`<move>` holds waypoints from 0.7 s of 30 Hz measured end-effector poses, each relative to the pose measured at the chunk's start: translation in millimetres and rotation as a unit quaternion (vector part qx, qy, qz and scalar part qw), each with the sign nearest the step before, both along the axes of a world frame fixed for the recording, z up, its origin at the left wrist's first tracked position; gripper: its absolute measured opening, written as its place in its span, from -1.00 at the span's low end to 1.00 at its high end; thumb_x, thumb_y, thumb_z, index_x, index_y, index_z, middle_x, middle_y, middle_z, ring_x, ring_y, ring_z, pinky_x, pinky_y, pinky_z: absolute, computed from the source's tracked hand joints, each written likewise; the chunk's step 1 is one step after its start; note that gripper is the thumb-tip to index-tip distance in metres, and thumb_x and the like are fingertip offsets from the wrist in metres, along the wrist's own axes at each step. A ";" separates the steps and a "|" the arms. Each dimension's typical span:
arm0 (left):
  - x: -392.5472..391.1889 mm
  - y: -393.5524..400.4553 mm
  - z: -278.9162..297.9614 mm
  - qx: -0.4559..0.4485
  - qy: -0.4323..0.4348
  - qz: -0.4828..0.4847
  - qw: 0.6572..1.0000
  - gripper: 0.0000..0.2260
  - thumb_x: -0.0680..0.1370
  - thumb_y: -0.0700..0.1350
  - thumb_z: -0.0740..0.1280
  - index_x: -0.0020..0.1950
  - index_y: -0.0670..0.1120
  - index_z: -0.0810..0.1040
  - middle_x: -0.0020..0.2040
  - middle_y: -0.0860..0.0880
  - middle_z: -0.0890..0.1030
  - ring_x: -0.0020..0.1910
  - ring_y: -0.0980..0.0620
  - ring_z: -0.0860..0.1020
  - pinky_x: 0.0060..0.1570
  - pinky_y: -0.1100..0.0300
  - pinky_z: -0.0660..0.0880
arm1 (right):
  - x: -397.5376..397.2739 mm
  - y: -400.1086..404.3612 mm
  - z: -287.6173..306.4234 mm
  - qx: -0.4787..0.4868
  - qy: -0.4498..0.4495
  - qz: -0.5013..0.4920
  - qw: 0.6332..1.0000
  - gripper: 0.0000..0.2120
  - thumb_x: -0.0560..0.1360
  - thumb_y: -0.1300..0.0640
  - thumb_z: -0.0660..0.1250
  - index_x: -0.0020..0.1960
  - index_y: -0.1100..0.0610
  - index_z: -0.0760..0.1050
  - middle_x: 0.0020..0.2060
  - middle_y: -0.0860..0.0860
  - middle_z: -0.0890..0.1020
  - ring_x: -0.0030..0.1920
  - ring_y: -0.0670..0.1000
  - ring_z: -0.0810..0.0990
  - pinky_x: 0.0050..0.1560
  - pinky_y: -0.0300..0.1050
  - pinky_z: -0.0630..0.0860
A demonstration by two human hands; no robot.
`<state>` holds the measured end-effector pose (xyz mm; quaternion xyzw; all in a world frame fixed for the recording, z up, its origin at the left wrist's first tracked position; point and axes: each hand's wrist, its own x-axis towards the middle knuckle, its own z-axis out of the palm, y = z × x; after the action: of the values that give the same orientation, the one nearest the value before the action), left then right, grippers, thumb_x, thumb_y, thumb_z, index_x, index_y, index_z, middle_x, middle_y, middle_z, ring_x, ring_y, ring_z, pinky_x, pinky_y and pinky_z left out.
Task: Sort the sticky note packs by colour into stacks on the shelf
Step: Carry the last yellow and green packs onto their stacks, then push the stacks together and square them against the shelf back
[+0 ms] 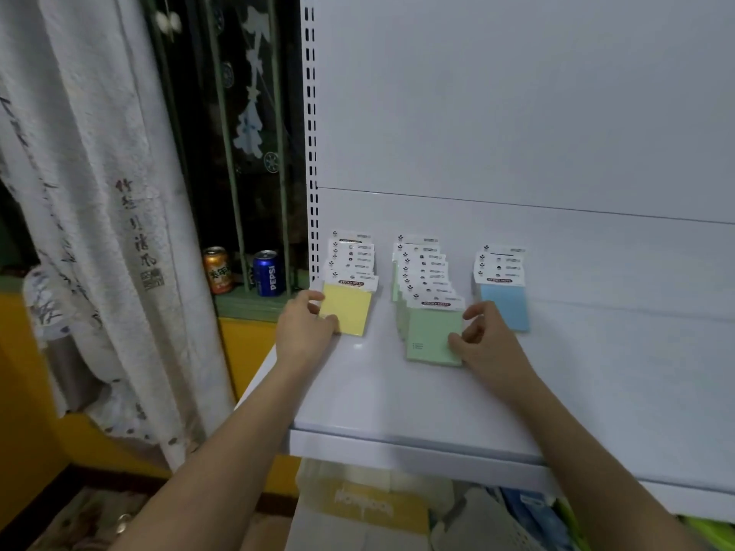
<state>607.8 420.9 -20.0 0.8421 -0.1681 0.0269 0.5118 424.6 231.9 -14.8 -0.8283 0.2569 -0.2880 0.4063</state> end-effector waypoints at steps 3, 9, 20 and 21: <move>-3.5 0.4 1.2 -0.009 0.010 -0.003 1.000 -0.64 0.48 -0.16 0.43 0.26 -0.01 0.47 0.10 0.00 0.55 -0.08 0.06 0.51 -0.35 0.32 0.32 | -1.6 2.6 -0.9 -0.056 0.021 -0.002 0.998 -0.70 0.42 0.19 0.41 0.03 0.05 0.33 -0.33 0.00 0.46 -0.38 -0.06 0.40 -0.32 -0.16 0.33; -6.0 4.3 2.0 -0.066 0.033 -0.009 0.997 -0.67 0.46 -0.13 0.44 0.19 -0.01 0.48 0.09 -0.01 0.54 -0.05 0.02 0.55 -0.22 0.17 0.49 | -1.1 1.4 6.0 -0.076 -0.030 -0.010 0.997 -0.73 0.43 0.17 0.41 -0.01 0.07 0.33 -0.32 -0.04 0.44 -0.33 -0.03 0.40 -0.21 -0.07 0.40; 2.2 10.9 26.2 -0.146 0.172 -0.103 0.969 -0.47 0.47 -0.26 0.47 0.37 -0.06 0.34 0.26 -0.09 0.38 0.01 0.01 0.50 -0.46 0.36 0.51 | 40.5 30.6 57.9 -0.045 -0.041 0.136 0.989 -0.80 0.48 0.14 0.34 0.06 0.01 0.39 -0.22 -0.10 0.57 -0.23 -0.06 0.58 -0.16 -0.04 0.58; 5.9 13.5 29.3 -0.118 0.165 -0.104 0.974 -0.41 0.46 -0.25 0.48 0.41 -0.06 0.32 0.28 -0.09 0.38 0.03 0.01 0.49 -0.48 0.39 0.48 | 45.9 35.4 60.2 -0.031 -0.032 0.150 0.988 -0.77 0.48 0.14 0.34 0.09 0.02 0.38 -0.19 -0.08 0.57 -0.18 0.00 0.60 -0.12 0.04 0.61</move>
<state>613.7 434.4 9.3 0.7463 -0.1636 -0.1460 0.6285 470.5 267.4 45.4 -0.8601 0.1079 -0.2582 0.4266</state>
